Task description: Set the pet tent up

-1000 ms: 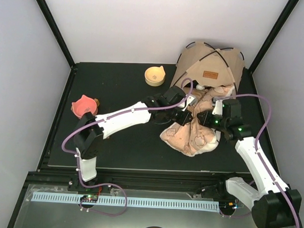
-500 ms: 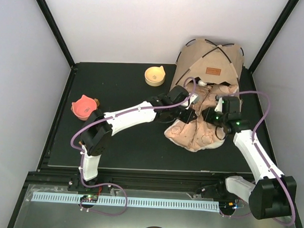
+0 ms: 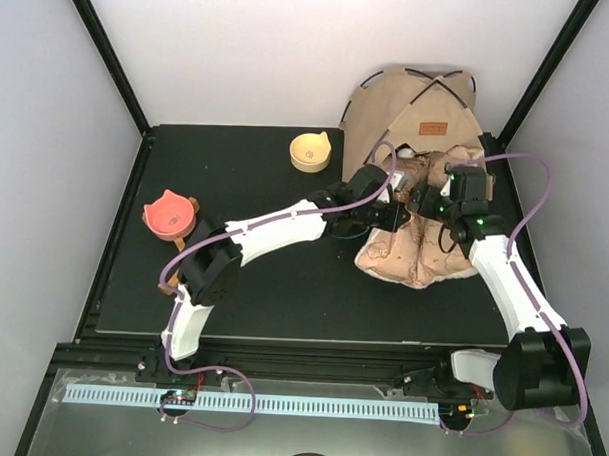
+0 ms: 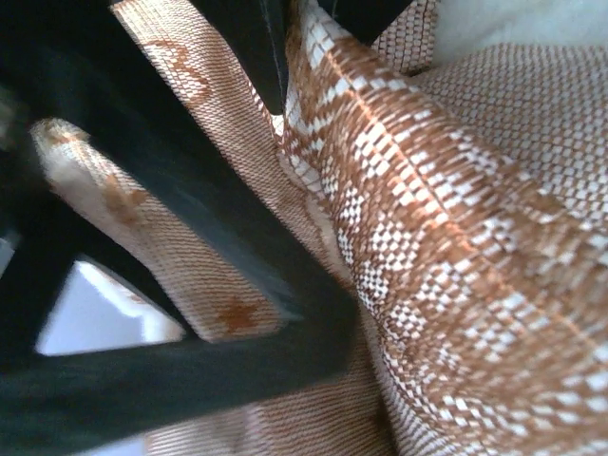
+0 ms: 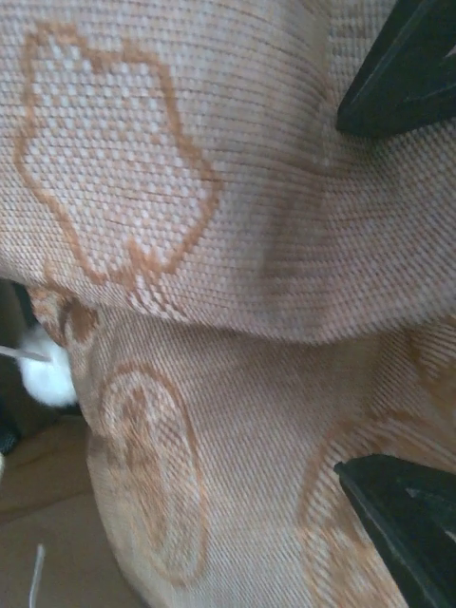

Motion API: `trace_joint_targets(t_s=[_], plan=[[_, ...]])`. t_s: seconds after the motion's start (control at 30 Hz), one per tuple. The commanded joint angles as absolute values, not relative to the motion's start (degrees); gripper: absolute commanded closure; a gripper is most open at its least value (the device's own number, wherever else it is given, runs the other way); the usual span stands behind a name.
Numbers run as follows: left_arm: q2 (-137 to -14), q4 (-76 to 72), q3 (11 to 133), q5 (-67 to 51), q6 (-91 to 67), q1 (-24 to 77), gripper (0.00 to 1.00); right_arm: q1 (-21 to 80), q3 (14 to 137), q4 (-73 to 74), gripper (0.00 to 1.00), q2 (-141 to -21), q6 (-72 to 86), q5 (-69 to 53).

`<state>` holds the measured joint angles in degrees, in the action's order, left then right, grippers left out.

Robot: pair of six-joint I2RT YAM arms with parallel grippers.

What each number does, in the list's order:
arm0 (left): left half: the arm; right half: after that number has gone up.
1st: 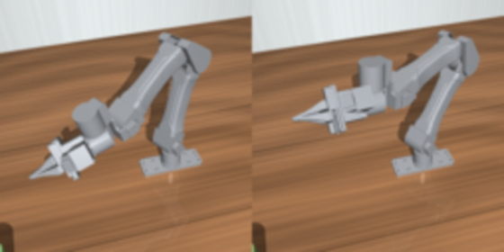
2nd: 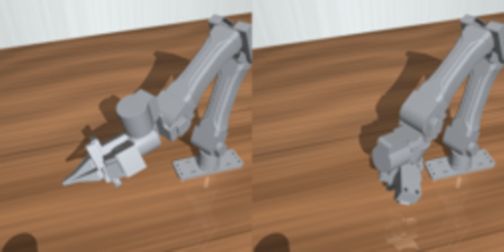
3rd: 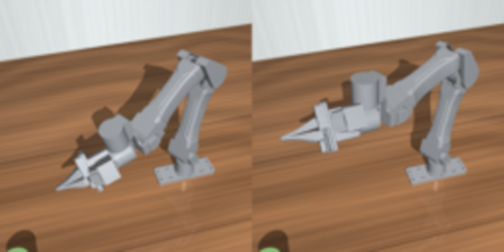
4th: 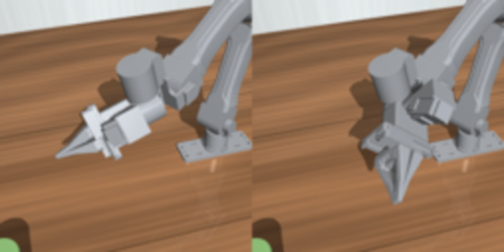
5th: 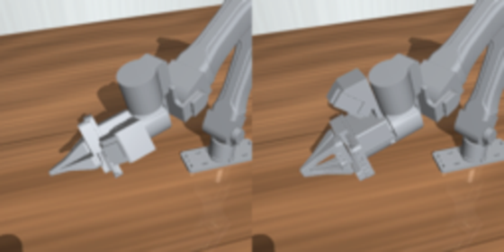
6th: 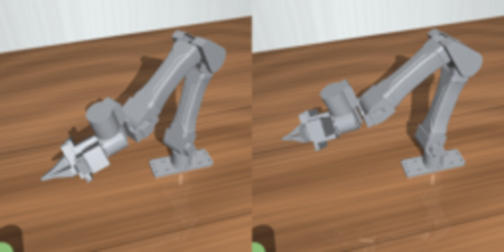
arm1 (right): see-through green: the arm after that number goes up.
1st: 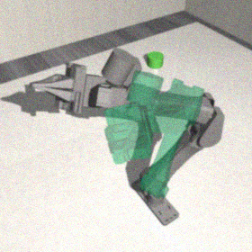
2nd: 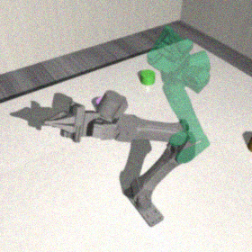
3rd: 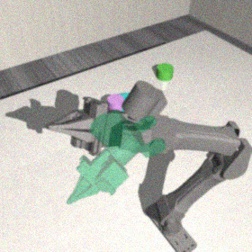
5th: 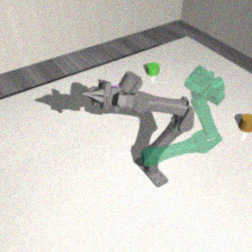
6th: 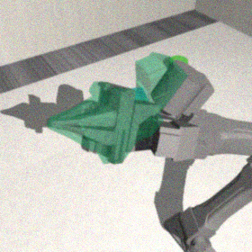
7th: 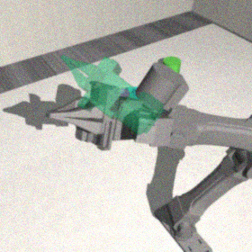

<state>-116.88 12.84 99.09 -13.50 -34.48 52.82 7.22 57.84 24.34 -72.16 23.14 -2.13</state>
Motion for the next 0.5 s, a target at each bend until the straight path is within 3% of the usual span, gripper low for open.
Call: trace_joint_targets(t_s=[0.0, 0.2, 0.33, 0.47], plan=[[-119.97, 8.36, 104.65, -14.63, -36.68, 51.99, 0.97, 6.88, 53.05, 23.62, 0.04, -65.94, 20.66, -2.55], [-120.13, 5.47, 102.61, -22.06, -39.58, 50.31, 0.92, 6.93, 41.88, 20.27, 0.05, -59.97, 18.81, -6.30], [-119.00, -2.71, 96.34, -29.23, -40.16, 50.10, 0.60, 6.94, 39.64, 19.64, 0.04, -61.29, 19.60, -8.04], [-114.58, -7.71, 85.86, -31.89, -40.90, 50.02, 0.41, 6.90, 40.69, 19.71, 0.03, -62.64, 19.31, -8.23]])
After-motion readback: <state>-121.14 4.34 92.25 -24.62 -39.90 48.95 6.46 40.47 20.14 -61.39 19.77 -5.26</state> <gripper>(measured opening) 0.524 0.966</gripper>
